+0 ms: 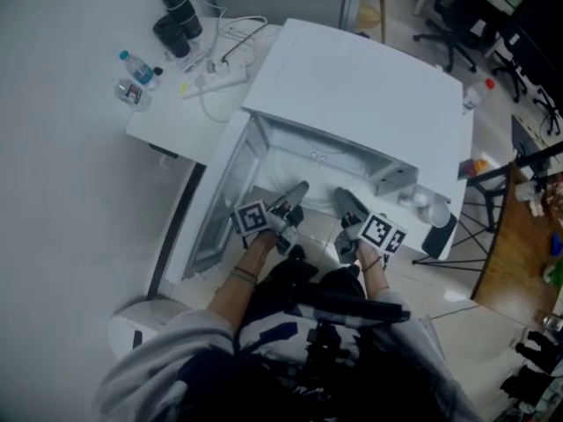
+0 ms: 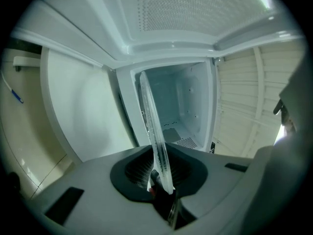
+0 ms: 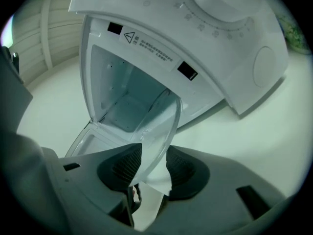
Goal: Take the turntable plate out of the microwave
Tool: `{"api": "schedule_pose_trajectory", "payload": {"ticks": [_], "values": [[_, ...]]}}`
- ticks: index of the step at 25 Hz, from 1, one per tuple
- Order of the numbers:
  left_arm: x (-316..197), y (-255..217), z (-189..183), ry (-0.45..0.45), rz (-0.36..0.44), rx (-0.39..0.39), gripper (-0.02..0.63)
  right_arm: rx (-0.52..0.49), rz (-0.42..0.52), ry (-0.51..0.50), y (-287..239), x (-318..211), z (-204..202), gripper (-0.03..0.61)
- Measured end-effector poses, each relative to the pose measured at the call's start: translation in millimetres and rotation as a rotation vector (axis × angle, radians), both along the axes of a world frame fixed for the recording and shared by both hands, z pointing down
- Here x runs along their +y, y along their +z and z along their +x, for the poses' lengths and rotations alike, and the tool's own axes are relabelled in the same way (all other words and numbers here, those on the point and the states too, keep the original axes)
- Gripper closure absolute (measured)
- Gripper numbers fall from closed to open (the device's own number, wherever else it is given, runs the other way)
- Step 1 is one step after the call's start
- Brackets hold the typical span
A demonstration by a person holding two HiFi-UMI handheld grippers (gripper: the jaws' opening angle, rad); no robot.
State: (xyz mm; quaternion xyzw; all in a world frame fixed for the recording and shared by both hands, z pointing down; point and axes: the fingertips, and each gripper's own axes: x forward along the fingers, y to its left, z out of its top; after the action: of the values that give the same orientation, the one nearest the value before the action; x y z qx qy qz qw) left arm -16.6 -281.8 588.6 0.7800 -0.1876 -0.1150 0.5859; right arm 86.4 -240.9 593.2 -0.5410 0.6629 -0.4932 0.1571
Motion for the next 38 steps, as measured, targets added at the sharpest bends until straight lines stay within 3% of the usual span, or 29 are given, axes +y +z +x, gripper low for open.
{"api": "schedule_pose_trajectory", "payload": {"ticks": [2,4,8,11,12,13,16,21,25,28,35,38], "values": [[4,-16,5,0.013,0.009,0.108,0.574,-0.024,0.013,0.008,1,-6,2,0.416],[9,-10,-2,0.015,-0.001,0.073,0.571,-0.057,0.017,0.029,5,-11,8,0.416],[20,-22,1,0.025,-0.05,0.185,0.566,-0.12,0.044,0.014,5,-22,7,0.416],[19,-19,-2,0.031,-0.024,0.159,0.566,-0.108,0.051,-0.007,2,-30,-2,0.426],[18,-18,-3,0.027,-0.019,0.154,0.566,-0.085,0.046,-0.011,3,-32,-2,0.495],[17,-18,-3,0.023,-0.016,0.153,0.566,-0.083,0.046,-0.012,3,-33,-3,0.489],[13,-16,-5,0.001,-0.009,0.158,0.566,-0.165,0.048,-0.004,2,-31,-5,0.523],[-10,-13,-8,-0.102,-0.009,0.176,0.545,-0.096,0.04,-0.014,9,-24,-3,0.526],[-34,-8,-10,-0.185,-0.043,0.23,0.541,-0.14,0.033,-0.013,8,-20,-12,0.525],[-36,-10,-3,-0.16,-0.048,0.233,0.552,-0.112,0.038,-0.014,6,-18,-9,0.523],[-30,-17,3,-0.099,-0.007,0.163,0.561,-0.062,0.033,-0.003,0,-10,-5,0.508],[-26,-21,2,-0.106,-0.026,0.187,0.561,-0.059,0.054,-0.017,-5,-9,-10,0.5]]}}
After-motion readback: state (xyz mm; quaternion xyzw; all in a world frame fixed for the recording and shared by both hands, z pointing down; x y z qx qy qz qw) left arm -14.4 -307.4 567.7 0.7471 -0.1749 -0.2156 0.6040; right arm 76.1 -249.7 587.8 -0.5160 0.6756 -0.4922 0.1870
